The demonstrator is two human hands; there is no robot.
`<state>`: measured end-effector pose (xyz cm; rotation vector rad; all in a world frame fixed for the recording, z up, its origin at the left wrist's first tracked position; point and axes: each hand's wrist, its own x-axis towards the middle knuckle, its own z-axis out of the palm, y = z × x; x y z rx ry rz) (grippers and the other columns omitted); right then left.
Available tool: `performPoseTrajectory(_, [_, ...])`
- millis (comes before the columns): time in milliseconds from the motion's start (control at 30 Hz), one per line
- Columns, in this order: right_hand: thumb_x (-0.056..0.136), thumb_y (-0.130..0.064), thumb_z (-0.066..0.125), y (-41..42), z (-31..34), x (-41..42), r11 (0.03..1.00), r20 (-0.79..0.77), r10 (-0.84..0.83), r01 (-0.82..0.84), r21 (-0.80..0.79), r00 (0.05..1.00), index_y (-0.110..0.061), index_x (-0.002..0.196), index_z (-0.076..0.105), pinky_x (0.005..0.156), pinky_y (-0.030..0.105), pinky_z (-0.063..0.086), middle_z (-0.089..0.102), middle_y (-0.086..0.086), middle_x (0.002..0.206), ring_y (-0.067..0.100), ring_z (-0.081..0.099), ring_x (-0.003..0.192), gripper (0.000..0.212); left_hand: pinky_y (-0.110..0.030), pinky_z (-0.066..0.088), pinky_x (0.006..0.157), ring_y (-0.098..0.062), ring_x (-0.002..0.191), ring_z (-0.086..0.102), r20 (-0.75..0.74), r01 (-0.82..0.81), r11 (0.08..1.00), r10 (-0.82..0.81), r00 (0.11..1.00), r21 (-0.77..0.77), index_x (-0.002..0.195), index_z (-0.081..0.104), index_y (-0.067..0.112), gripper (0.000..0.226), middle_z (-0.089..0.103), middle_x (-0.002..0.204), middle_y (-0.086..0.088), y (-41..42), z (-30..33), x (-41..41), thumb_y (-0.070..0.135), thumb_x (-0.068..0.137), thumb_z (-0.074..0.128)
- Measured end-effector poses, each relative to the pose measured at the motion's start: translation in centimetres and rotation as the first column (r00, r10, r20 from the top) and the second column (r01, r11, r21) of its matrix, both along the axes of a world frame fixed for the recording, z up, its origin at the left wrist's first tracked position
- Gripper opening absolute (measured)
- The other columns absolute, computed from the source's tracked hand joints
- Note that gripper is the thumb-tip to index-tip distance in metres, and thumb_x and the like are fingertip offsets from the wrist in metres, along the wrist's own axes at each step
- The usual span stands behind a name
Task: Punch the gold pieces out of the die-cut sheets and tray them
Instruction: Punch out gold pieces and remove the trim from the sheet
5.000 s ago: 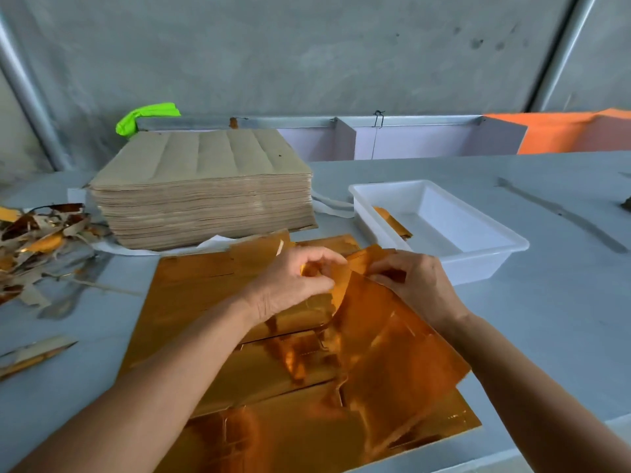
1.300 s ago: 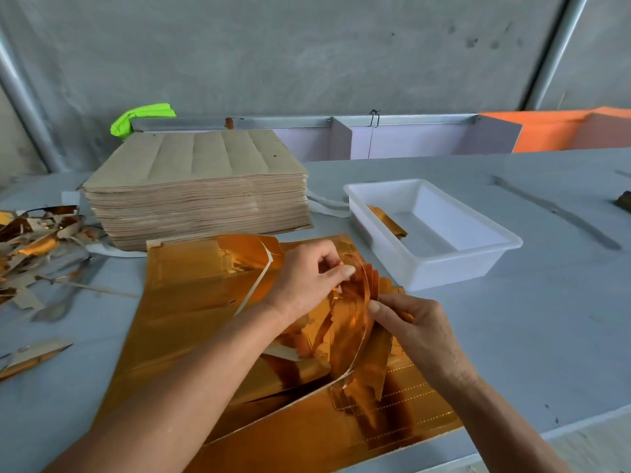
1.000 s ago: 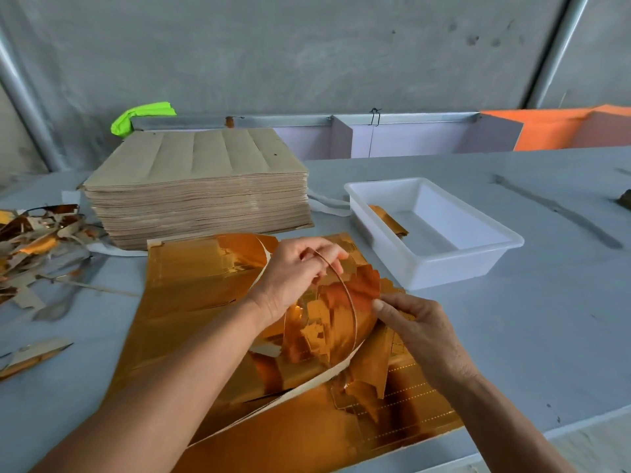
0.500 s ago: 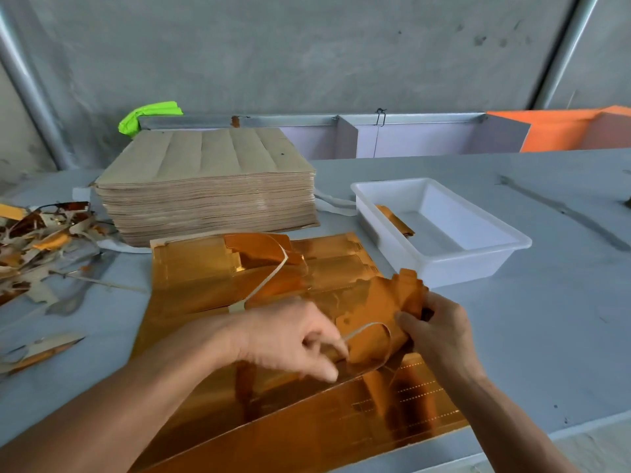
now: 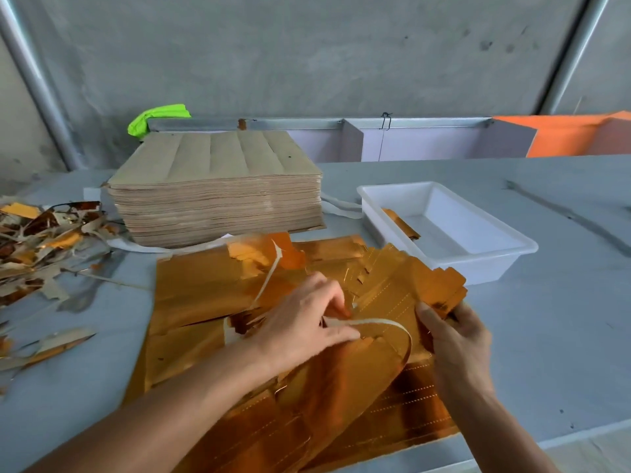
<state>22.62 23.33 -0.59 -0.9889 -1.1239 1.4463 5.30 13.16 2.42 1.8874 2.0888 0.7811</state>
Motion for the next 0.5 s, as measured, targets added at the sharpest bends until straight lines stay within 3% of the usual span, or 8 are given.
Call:
performPoseTrajectory(67, [0.087, -0.014, 0.066, 0.0, 0.1, -0.1, 1.0, -0.027, 0.021, -0.021, 0.004, 0.999, -0.015, 0.108, 0.065, 0.078, 0.041, 0.057, 0.07, 0.008, 0.105, 0.027, 0.068, 0.093, 0.021, -0.02, 0.04, 0.097, -0.013, 0.122, 0.048, -0.01, -0.067, 0.997, 0.067, 0.998, 0.034, 0.139, 0.035, 0.018, 0.087, 0.038, 0.143, 0.006, 1.2, -0.3, -0.4, 0.047, 0.067, 0.076])
performPoseTrajectory(133, [0.086, -0.015, 0.066, -0.1, 0.1, -0.1, 1.0, -0.042, 0.024, -0.023, 0.019, 0.999, -0.021, 0.098, 0.067, 0.075, 0.04, 0.057, 0.07, 0.006, 0.103, 0.027, 0.068, 0.094, 0.014, -0.027, 0.037, 0.1, -0.014, 0.128, 0.042, 0.03, -0.087, 0.989, 0.092, 0.995, -0.12, 0.149, 0.015, 0.024, 0.108, 0.036, 0.148, 0.003, 1.9, -0.6, -0.8, 0.049, 0.064, 0.079])
performPoseTrajectory(233, [0.087, -0.015, 0.066, -0.2, -0.1, -0.3, 0.999, -0.062, -0.023, 0.025, 0.036, 0.998, -0.022, 0.095, 0.067, 0.068, 0.031, 0.058, 0.07, 0.005, 0.101, 0.025, 0.067, 0.093, 0.011, -0.025, 0.039, 0.091, -0.015, 0.121, 0.047, 0.041, -0.11, 0.97, 0.122, 0.992, -0.219, 0.148, 0.014, 0.026, 0.107, 0.047, 0.138, 0.002, 2.1, -1.7, -0.9, 0.052, 0.065, 0.078])
performPoseTrajectory(367, [0.09, -0.017, 0.063, 0.0, -0.8, -1.0, 0.995, -0.084, -0.101, 0.1, -0.011, 0.991, -0.027, 0.096, 0.062, 0.054, 0.016, 0.053, 0.068, -0.008, 0.093, 0.012, 0.066, 0.083, 0.012, -0.03, 0.037, 0.104, -0.018, 0.133, 0.038, -0.056, -0.156, 0.965, 0.148, 0.987, -0.212, 0.146, 0.019, 0.019, 0.107, 0.036, 0.149, -0.002, 1.8, -2.0, -1.1, 0.055, 0.064, 0.078])
performPoseTrajectory(433, [0.091, -0.017, 0.063, 0.2, -1.0, -1.2, 0.993, -0.074, -0.121, 0.121, -0.006, 0.99, -0.029, 0.094, 0.061, 0.059, 0.02, 0.054, 0.067, -0.011, 0.091, 0.01, 0.065, 0.081, 0.013, -0.032, 0.037, 0.105, -0.017, 0.133, 0.037, -0.115, -0.162, 0.964, 0.14, 0.983, -0.213, 0.144, 0.025, 0.017, 0.105, 0.033, 0.15, 0.0, 1.4, -1.7, -1.3, 0.057, 0.062, 0.077])
performPoseTrajectory(500, [0.091, -0.017, 0.063, 0.4, -1.2, -1.4, 0.99, -0.046, -0.142, 0.142, 0.008, 0.989, -0.027, 0.1, 0.062, 0.069, 0.026, 0.055, 0.066, -0.009, 0.095, 0.009, 0.064, 0.084, 0.014, -0.031, 0.043, 0.098, -0.016, 0.126, 0.044, -0.183, -0.14, 0.969, 0.103, 0.978, -0.204, 0.132, 0.044, 0.019, 0.086, 0.042, 0.142, 0.004, 1.0, -1.4, -1.6, 0.058, 0.063, 0.077])
